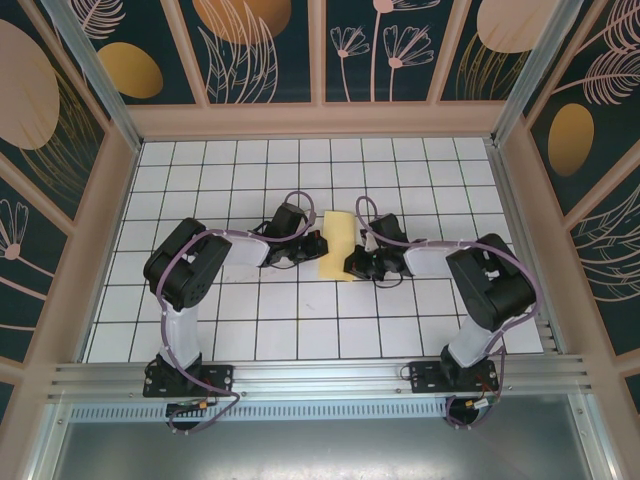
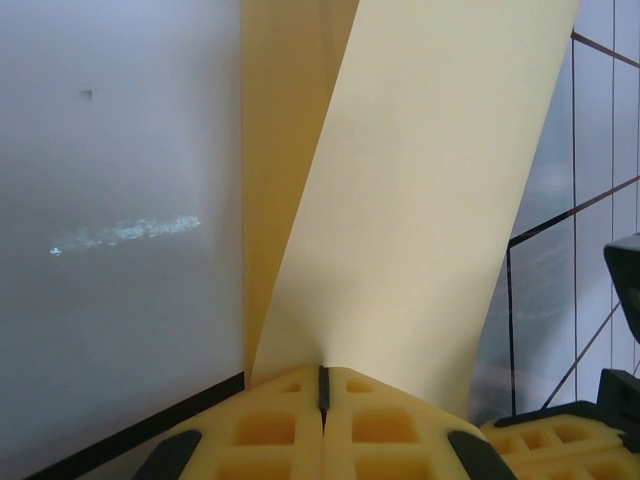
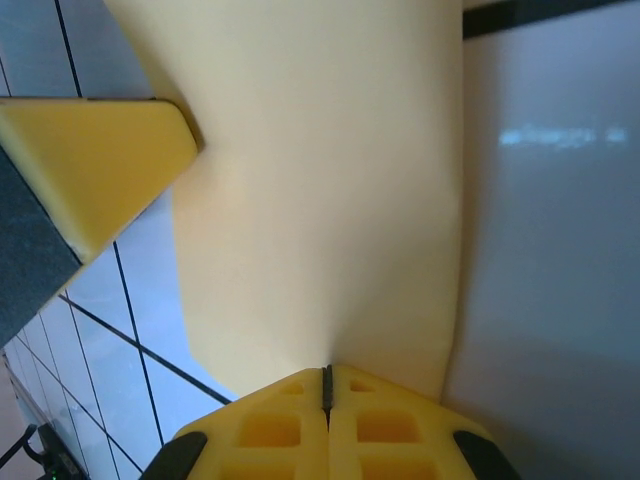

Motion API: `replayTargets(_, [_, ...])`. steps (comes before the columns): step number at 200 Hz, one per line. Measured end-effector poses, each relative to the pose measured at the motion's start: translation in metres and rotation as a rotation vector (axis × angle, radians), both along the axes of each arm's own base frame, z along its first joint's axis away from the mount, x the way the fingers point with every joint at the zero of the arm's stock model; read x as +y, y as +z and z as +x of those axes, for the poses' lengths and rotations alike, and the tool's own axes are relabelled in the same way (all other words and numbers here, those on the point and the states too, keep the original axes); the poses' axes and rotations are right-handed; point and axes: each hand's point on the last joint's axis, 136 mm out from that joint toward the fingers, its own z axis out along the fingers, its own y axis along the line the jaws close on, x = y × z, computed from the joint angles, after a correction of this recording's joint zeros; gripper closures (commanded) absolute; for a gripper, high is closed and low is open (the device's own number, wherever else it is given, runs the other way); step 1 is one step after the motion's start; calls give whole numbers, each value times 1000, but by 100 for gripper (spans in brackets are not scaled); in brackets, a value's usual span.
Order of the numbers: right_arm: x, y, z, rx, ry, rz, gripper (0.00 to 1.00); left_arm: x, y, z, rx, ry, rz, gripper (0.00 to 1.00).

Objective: Fold a paper plane with a square sheet of paper (pick it up from the middle)
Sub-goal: Fold the square sheet of paper in half at the center of the table.

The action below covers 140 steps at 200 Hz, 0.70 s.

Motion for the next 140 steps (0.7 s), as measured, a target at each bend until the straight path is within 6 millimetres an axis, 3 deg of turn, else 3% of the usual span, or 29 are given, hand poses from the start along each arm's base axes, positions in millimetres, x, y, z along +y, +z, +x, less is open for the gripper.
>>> replayTargets(24, [0,-3,-12,12,9,-1,100,0,0,0,2,2,-1,92])
replayTargets(84, [-2,5,-9,-1,-10,5,100,0,0,0,3,2,-1,93])
replayTargets(124, [-1,48,52,-145,-95,47,100,0,0,0,4,2,-1,93])
replayTargets(140, [-2,47,71,-174,-121,56,100,0,-1,0,4,2,-1,92])
